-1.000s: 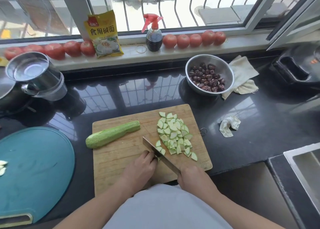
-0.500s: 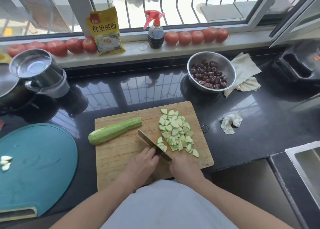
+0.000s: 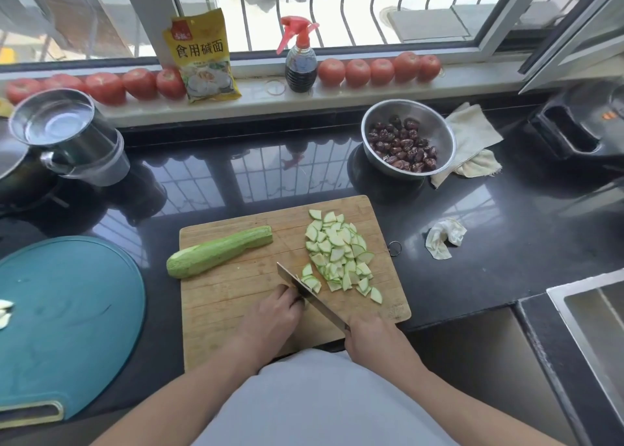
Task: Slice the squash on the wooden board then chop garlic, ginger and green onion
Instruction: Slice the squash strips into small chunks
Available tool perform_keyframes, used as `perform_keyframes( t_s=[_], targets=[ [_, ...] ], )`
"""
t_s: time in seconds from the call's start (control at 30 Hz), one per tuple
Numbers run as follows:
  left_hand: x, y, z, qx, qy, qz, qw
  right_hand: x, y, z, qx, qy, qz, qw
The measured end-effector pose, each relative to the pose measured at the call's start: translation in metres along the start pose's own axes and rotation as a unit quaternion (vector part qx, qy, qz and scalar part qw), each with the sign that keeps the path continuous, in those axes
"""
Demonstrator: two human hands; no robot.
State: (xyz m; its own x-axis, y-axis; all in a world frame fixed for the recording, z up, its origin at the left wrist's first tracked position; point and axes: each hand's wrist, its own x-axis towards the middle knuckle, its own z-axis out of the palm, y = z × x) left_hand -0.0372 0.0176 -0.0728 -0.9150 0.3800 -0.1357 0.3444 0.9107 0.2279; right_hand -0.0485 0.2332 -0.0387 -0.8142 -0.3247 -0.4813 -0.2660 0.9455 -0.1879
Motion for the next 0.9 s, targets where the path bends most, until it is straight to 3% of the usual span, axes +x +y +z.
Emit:
perform_keyframes(
  t_s=[0.33, 0.47, 0.63, 0.9],
  targets=[
    [0.001, -0.001, 0.005, -0.005, 0.034, 0.017, 0.999, 0.032, -0.025, 0.003, 0.006, -0.018, 0.013, 1.0],
    [-0.002, -0.004, 0.009, -0.015, 0.019, 0.002, 1.0, 0.027, -0.021, 0.0, 0.052, 0.0, 0.009, 0.999],
    [-0.001, -0.004, 0.012, -0.014, -0.02, -0.03, 0.999, 0.008, -0.004, 0.001, 0.026, 0.004, 0.001, 1.0],
    [0.0, -0.002, -0.002, -0.022, -0.029, -0.011, 0.999, 0.007, -0.002, 0.005, 0.0, -0.012, 0.017, 1.0]
  ],
)
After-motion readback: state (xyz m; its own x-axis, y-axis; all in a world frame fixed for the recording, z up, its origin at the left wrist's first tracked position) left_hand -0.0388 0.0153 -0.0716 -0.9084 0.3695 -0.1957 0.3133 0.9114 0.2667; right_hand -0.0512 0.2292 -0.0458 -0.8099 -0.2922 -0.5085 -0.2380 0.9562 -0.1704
